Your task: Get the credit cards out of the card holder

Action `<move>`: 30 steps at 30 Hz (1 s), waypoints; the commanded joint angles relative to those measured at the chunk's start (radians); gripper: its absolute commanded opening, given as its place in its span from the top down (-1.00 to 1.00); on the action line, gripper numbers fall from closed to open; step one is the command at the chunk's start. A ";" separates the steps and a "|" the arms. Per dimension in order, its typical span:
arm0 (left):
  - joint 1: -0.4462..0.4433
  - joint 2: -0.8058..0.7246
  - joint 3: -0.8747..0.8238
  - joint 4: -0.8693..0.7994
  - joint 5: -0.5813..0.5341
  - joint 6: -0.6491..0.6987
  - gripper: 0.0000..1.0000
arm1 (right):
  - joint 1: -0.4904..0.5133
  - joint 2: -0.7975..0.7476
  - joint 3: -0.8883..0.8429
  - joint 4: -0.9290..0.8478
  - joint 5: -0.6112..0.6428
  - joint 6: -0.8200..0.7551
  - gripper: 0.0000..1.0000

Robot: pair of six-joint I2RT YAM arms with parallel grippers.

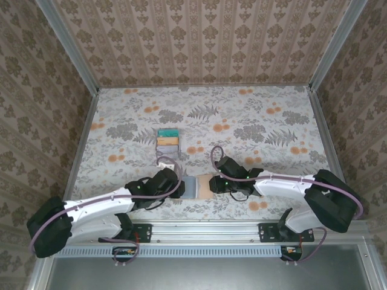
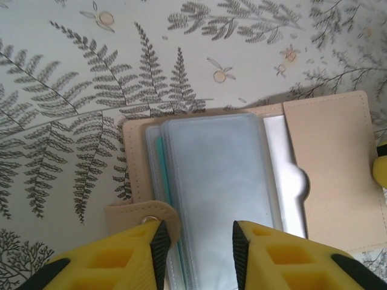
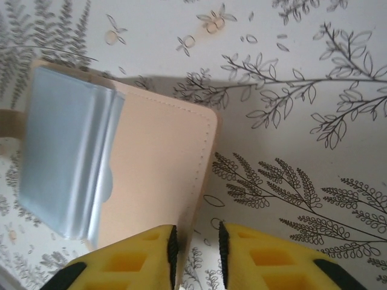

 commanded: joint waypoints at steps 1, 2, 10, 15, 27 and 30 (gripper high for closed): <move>0.017 0.033 0.012 0.035 0.026 -0.017 0.30 | 0.000 0.033 -0.002 0.013 0.008 -0.020 0.51; 0.027 0.046 0.011 0.041 0.036 -0.022 0.31 | 0.000 0.038 0.000 0.013 0.009 -0.022 0.55; -0.002 0.016 0.074 -0.080 -0.030 -0.018 0.31 | 0.004 -0.004 0.012 -0.059 0.080 -0.012 0.42; -0.068 -0.019 0.149 -0.197 -0.116 -0.007 0.18 | 0.042 -0.104 0.083 -0.206 0.179 -0.051 0.28; -0.097 0.069 0.160 -0.126 -0.108 -0.022 0.35 | 0.129 -0.124 0.154 -0.200 0.180 -0.044 0.44; -0.067 0.077 0.116 -0.056 -0.060 -0.036 0.35 | 0.130 -0.102 0.148 -0.172 0.147 -0.035 0.46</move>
